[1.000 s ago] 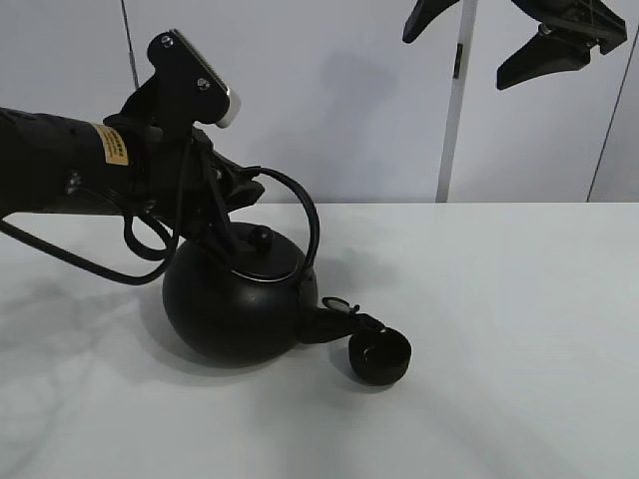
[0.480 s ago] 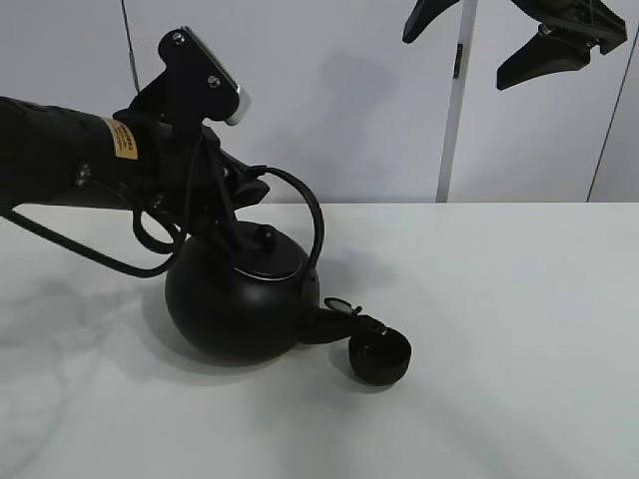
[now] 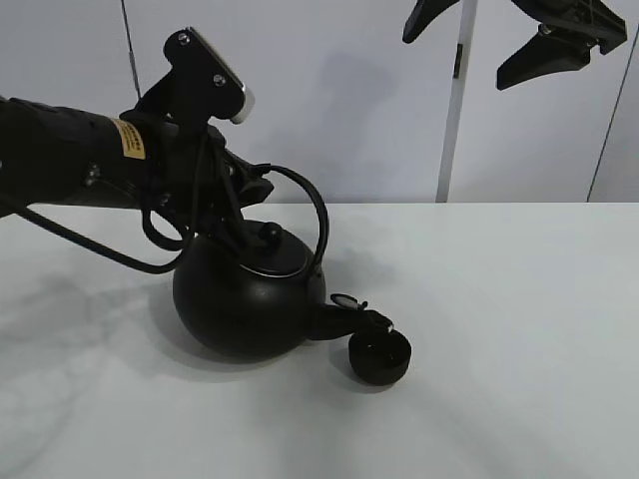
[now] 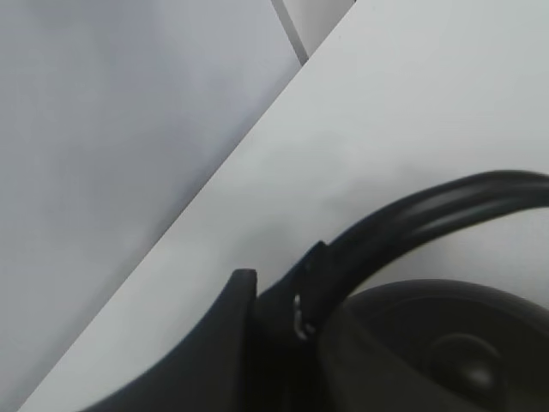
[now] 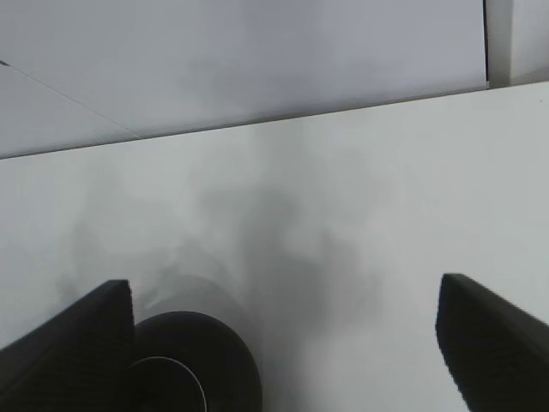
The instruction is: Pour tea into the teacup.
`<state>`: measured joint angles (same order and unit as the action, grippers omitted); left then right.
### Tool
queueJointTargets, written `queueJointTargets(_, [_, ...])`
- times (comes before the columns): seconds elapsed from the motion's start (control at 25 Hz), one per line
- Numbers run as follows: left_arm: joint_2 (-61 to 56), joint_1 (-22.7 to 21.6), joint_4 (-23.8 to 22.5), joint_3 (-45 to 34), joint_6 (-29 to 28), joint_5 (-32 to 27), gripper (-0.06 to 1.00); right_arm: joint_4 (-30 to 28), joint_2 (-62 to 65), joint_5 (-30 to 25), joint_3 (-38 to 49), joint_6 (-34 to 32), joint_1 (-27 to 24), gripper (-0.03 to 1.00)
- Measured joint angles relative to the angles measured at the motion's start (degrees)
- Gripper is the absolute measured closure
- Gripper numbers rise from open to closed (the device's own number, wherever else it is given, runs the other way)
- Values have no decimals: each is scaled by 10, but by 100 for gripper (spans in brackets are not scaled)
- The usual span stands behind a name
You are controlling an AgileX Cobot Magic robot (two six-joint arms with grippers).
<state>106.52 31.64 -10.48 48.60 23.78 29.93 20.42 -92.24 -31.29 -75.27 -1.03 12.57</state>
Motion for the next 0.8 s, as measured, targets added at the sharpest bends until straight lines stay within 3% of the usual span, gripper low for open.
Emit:
queueJointTargets(0.44, [-8, 0, 19, -2, -41, -12, 84, 0, 0, 0, 0, 0, 0, 31])
queueJointTargets(0.56, [-30, 0, 50, -19, -45, -2, 84, 0, 0, 0, 0, 0, 0, 31])
queueJointTargets(0.8, [-73, 0, 129, -85, -68, 85, 84, 0, 0, 0, 0, 0, 0, 31])
